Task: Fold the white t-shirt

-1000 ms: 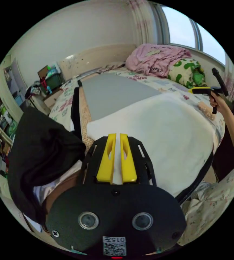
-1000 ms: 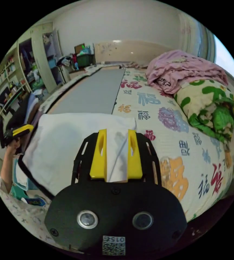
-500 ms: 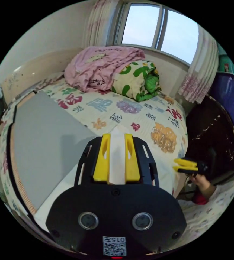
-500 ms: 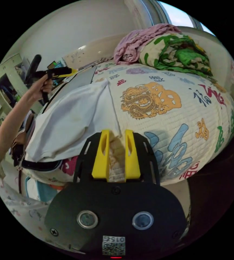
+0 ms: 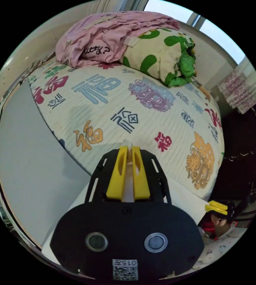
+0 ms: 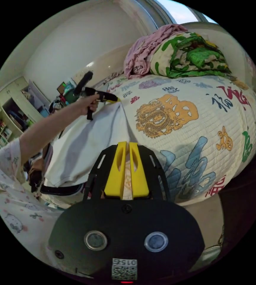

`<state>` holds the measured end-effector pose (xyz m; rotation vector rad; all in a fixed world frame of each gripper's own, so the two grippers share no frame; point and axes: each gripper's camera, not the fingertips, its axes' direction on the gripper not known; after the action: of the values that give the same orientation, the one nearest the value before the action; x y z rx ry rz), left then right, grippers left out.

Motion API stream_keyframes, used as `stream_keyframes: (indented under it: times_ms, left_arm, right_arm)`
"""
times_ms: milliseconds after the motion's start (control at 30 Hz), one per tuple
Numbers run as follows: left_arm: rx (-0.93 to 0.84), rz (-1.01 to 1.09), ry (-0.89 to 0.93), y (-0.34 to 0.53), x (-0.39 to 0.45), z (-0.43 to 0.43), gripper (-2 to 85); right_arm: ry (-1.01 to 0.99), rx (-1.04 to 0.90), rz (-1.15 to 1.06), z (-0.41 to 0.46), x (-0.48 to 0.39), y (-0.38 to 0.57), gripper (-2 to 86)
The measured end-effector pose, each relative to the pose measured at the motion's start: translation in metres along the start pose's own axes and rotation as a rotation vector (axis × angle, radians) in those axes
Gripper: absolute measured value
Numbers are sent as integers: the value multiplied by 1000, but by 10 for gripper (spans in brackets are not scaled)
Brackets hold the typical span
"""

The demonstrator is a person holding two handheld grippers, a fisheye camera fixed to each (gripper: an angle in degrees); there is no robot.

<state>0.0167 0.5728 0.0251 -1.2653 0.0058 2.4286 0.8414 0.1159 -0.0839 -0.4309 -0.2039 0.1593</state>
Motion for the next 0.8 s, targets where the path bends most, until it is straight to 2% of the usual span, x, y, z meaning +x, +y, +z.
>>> stream_keyframes:
  times_ms: [67,233,333,400,500,600,700,800]
  left_arm:
    - [89,-3,25,13,-5,-25,20]
    - [507,-76,201,74,-24,-161,11]
    - [676,-42,249,132,-33,-243,10]
    - [727,-20,236,175,-44,-283,10]
    - [750,-16,175,254,-78,-326,10]
    - [699,-131,119,325,-130,-335,10]
    - [623,-260,41,384,-175,-314,10]
    - [523,-416,-16,425,-212,-283,9]
  right_arm:
    - [-23,52,-17,-47,12,-4,0]
    - [-42,260,-183,-195,6,-3,0]
    - [-229,376,-316,-282,-8,16,2]
    - [-462,362,-450,-317,-29,37,3]
    - [-668,255,-578,-306,-76,76,4]
    - [-748,74,-665,-247,-126,127,5]
    - [-758,-135,-706,-170,-167,187,5]
    - [-681,-246,-770,-111,-193,250,7]
